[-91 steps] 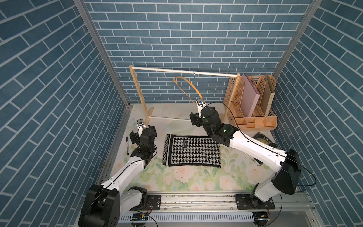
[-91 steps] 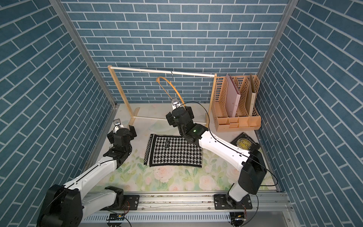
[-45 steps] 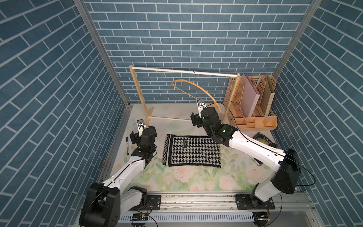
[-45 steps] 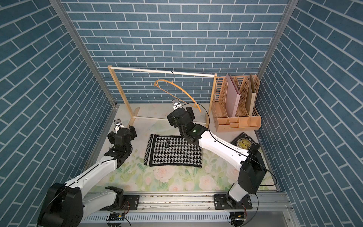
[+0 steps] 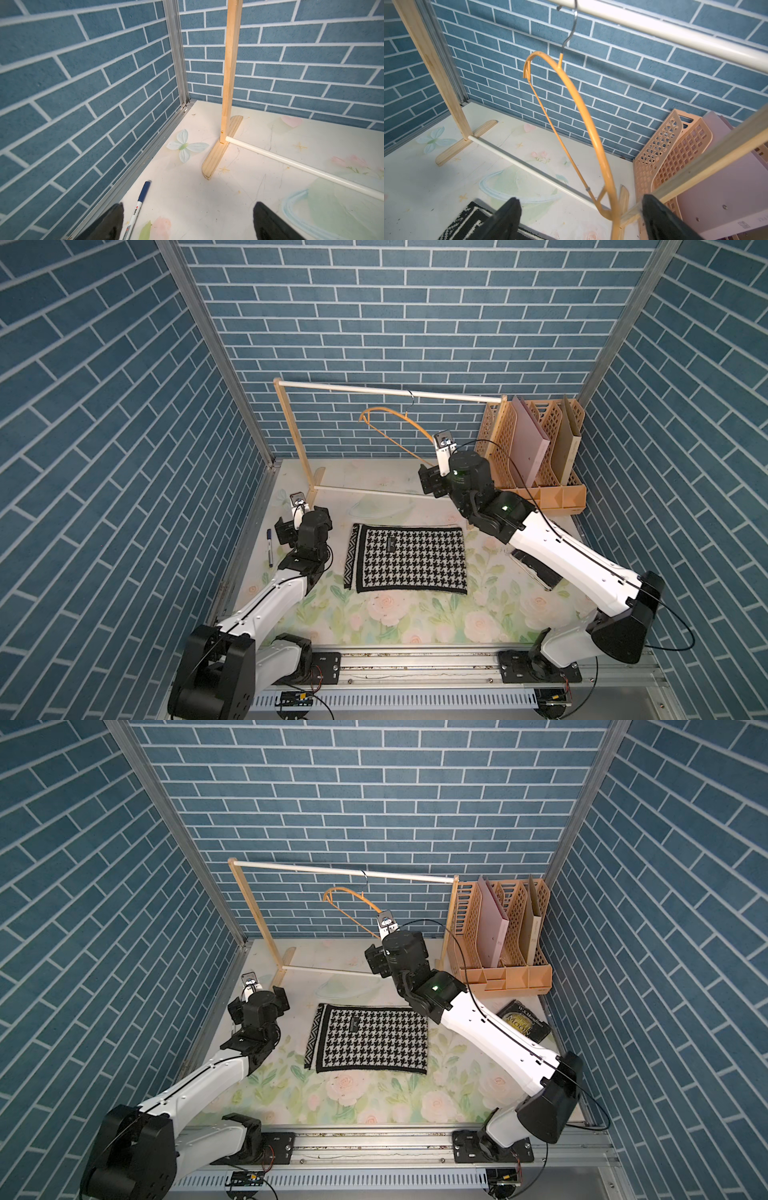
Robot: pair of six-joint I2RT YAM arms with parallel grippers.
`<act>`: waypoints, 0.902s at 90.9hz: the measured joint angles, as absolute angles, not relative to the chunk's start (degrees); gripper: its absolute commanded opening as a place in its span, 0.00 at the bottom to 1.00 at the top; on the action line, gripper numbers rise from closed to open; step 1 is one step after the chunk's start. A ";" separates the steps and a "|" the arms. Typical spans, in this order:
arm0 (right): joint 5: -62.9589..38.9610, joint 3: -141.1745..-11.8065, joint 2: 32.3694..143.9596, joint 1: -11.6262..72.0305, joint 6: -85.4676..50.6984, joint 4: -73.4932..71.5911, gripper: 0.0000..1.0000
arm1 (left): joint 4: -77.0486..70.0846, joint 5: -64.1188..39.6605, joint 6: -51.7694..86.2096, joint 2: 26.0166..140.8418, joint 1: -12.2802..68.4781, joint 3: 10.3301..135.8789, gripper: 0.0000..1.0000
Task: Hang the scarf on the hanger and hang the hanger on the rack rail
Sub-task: Pick up the hanger from the clothesline.
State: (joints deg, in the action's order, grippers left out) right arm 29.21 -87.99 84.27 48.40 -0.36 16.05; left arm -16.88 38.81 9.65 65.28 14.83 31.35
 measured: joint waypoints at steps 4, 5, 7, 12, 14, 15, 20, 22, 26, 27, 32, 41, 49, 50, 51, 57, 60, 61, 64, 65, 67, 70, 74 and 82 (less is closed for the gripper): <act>28.03 -88.03 83.53 47.20 -0.10 16.56 0.95 | -16.88 38.81 9.65 65.28 14.83 31.33 1.00; 27.79 -88.03 83.37 46.92 -0.05 16.67 0.95 | -16.88 38.81 9.65 65.28 14.83 31.35 1.00; 27.07 -88.05 83.18 46.39 0.01 16.82 0.95 | -16.88 38.83 9.65 65.28 14.83 31.35 1.00; 25.32 -88.09 82.94 45.01 0.05 17.30 0.95 | -16.86 38.85 9.65 65.28 14.83 31.35 1.00; 24.64 -88.12 82.96 44.56 0.08 17.47 0.95 | -16.86 38.89 9.65 65.28 14.83 31.35 1.00; 24.29 -88.12 82.98 44.38 0.08 17.58 0.95 | -16.86 38.92 9.65 65.28 14.83 31.35 1.00; 22.35 -88.12 83.37 43.70 0.14 18.22 0.95 | -16.84 38.98 9.65 65.28 14.83 31.35 1.00; 21.65 -88.12 83.57 43.62 0.30 18.37 0.95 | -16.84 38.98 9.65 65.28 14.83 31.35 1.00; 20.21 -88.14 84.18 43.57 0.40 18.65 0.95 | -16.82 39.00 9.65 65.28 14.83 31.35 1.00; 19.77 -88.14 84.38 43.57 0.47 18.65 0.95 | -16.80 39.00 9.65 65.28 14.83 31.35 1.00; 18.24 -88.14 85.43 43.59 0.51 18.76 0.95 | -16.78 39.00 9.65 65.28 14.83 31.35 1.00; 16.40 -88.14 87.53 43.57 0.89 18.98 0.95 | -16.75 39.03 9.65 65.28 14.83 31.35 1.00; 15.62 -88.14 88.86 43.57 1.54 19.14 0.95 | -16.73 39.03 9.65 65.28 14.83 31.35 0.99; 15.62 -88.14 89.01 43.57 1.56 19.18 0.95 | -16.73 39.03 9.65 65.28 14.83 31.35 1.00; 15.57 -88.14 89.12 43.57 1.58 19.20 0.95 | -16.73 39.03 9.65 65.28 14.83 31.35 1.00; 15.55 -88.14 89.58 43.46 1.87 19.31 0.95 | -16.73 39.03 9.65 65.28 14.83 31.35 1.00; 15.57 -88.14 89.71 43.42 1.96 19.29 0.95 | -16.71 39.03 9.65 65.32 14.83 31.35 1.00; 15.57 -88.14 89.76 43.42 1.96 19.29 0.95 | -16.71 39.03 9.65 65.32 14.83 31.35 1.00; 15.57 -88.12 89.80 43.35 1.98 19.31 0.95 | -16.71 39.03 9.65 65.39 14.83 31.35 0.99; 15.57 -88.12 89.80 43.35 1.98 19.29 0.95 | -16.71 39.00 9.65 65.41 14.83 31.35 0.99; 15.57 -88.09 89.80 43.33 1.98 19.29 0.95 | -16.67 39.03 9.65 65.45 14.83 31.35 0.99; 15.57 -88.07 89.80 43.31 1.98 19.27 0.95 | -16.64 39.00 9.65 65.52 14.83 31.35 1.00; 15.55 -88.05 89.80 43.22 1.98 19.25 0.95 | -16.58 39.03 9.65 65.60 14.83 31.35 1.00; 15.46 -87.55 89.80 43.18 1.98 19.03 0.95 | -16.53 39.05 9.65 65.76 14.83 31.35 1.00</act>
